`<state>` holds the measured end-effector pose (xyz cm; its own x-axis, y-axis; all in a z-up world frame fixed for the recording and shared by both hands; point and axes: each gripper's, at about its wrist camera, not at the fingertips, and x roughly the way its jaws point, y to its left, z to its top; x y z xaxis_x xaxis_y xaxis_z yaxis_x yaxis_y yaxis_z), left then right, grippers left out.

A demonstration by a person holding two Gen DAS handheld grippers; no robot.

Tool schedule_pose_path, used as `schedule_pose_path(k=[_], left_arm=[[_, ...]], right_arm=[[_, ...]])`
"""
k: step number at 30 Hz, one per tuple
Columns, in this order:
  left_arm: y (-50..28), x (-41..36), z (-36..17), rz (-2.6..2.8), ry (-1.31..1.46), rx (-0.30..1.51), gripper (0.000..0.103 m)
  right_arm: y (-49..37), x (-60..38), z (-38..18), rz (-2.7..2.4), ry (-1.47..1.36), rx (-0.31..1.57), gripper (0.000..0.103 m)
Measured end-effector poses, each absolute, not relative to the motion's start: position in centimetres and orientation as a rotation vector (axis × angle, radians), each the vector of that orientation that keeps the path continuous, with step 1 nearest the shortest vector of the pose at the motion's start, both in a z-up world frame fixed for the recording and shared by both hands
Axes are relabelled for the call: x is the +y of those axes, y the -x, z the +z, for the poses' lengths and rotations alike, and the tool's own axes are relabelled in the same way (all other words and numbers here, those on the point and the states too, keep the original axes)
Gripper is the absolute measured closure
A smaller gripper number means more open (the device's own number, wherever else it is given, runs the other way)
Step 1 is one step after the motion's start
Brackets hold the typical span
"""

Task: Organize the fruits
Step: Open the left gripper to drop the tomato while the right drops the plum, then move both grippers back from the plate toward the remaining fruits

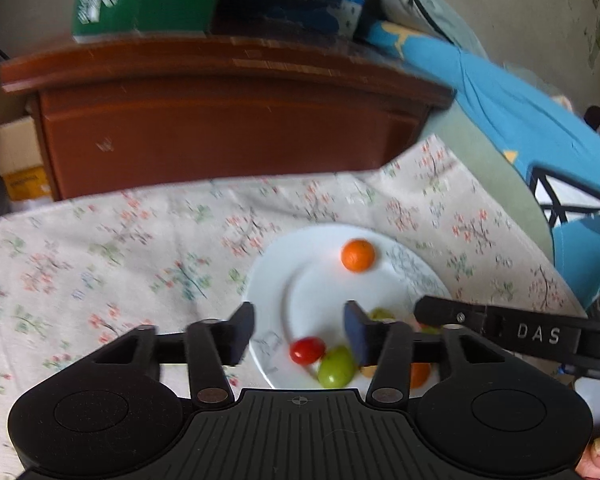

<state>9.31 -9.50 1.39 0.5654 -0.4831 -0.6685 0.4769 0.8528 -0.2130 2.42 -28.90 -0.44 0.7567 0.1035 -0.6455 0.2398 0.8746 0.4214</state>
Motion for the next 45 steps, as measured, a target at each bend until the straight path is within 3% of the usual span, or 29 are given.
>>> schedule_pose_path(k=[4,9,45], left_arm=[[-9.1,-8.1,2.7,-0.523,0.025,0.79,0.036],[-7.9,-6.3,3.7,-0.49,0.013,0.781,0.03],[-2.1,-0.2,1.5,-0.437,-0.055,0.874,0.029]], right_arm=[[-2.1,-28.5,0.1,-0.063,-0.494,0.705,0.074],[-1.2,-27.8,0.4,-0.033,-0.494,0.709,0.072],[4.2,-18.1,-3.4,0.24,-0.365,0.875,0.071]])
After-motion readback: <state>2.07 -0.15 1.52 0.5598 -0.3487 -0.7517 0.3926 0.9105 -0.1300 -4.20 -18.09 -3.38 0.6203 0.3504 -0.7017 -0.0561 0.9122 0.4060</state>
